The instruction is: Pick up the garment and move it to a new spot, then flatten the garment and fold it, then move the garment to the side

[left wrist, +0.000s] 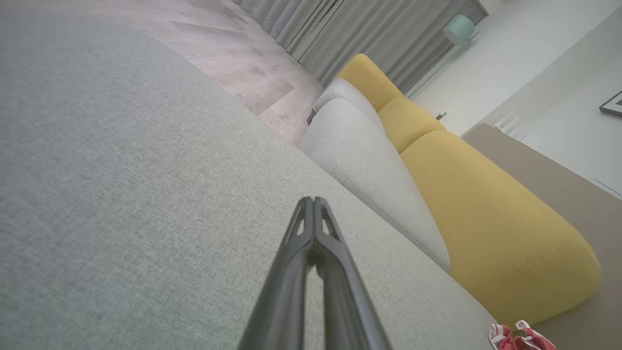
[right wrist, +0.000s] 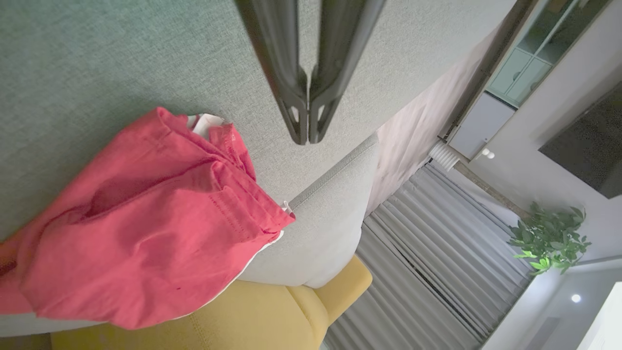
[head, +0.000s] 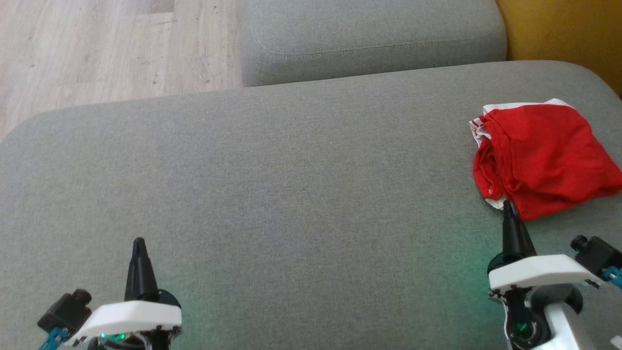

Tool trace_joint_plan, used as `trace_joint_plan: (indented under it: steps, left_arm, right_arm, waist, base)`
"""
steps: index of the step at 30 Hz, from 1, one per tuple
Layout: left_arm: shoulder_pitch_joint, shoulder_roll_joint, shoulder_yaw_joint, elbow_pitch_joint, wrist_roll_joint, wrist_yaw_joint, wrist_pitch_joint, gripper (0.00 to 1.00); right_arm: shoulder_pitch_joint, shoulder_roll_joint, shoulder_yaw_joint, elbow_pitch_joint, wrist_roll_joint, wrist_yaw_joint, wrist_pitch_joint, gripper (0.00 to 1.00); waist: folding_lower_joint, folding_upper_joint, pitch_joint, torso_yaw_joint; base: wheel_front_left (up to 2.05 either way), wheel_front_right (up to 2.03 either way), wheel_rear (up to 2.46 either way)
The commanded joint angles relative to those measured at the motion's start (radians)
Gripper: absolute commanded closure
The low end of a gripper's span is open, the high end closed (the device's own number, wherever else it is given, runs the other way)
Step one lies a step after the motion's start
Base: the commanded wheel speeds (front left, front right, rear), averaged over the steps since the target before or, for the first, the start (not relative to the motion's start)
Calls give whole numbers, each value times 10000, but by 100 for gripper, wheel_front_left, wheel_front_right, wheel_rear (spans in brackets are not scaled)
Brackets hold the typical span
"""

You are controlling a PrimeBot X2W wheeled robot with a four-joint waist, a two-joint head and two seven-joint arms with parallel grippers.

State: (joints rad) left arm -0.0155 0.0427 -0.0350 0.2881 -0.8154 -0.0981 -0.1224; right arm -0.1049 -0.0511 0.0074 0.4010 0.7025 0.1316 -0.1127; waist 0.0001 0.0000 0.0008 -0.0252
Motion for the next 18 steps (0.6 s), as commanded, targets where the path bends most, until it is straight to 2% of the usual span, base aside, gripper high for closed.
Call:
trace_joint_plan:
  steps: [1,18]
  left_arm:
    - [-529,33,225,-344,-289,-68,109,100]
    - [-618,43,507,-362,-2000,-126,612,100]
  right_arm:
    - [-323,-18,-14,-395,349,-4,77,100]
    - [-258,-12,-283,-656,2298,-5,566,100]
  waist:
    - [0,0,1,6]
    - [0,0,6,61]
  base:
    - [0,0,0]
    - [0,0,0]
